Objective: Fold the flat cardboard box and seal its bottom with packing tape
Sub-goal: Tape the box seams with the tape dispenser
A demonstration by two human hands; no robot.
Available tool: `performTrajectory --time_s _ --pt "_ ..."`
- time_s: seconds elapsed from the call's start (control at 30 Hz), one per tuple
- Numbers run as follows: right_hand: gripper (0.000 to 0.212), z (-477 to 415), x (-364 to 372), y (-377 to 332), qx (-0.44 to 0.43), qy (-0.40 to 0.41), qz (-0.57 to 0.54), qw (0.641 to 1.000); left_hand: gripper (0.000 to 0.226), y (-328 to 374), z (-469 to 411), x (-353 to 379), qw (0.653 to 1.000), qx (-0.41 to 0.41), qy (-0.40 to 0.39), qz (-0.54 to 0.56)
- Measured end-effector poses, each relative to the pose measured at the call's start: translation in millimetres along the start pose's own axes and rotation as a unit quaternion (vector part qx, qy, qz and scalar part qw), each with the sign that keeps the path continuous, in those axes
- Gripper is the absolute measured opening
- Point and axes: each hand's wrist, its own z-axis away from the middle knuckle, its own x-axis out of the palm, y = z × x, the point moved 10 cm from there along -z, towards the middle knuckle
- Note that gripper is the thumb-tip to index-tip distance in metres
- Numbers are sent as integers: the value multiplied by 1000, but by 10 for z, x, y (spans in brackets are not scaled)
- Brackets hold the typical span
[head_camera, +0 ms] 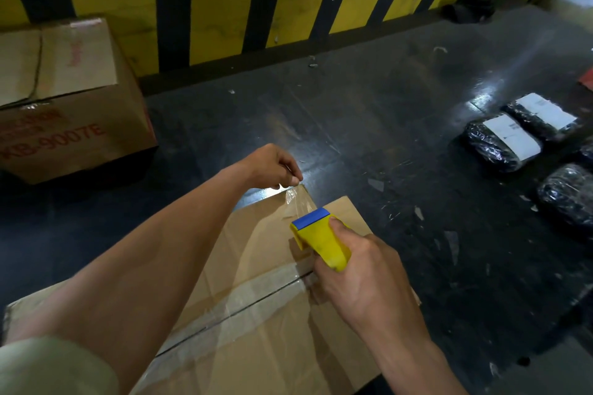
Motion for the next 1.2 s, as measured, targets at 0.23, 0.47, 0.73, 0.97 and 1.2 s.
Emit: performTrajectory --time_s 0.23,0.47,0.73,0.97,1.2 --pt "60 -9 10 -27 3 14 13 1000 12 -180 28 59 997 -58 -8 57" --pt "52 -48 46 -19 11 19 33 999 28 -218 104 50 993 -92 37 67" --pt "52 1 32 -5 -1 46 28 999 8 85 392 -20 984 33 163 -67" --pt "53 19 24 -46 -14 51 25 998 22 70 565 52 982 57 142 -112" --pt "60 -29 -42 -87 -29 15 39 999 25 -52 693 54 972 71 206 -86"
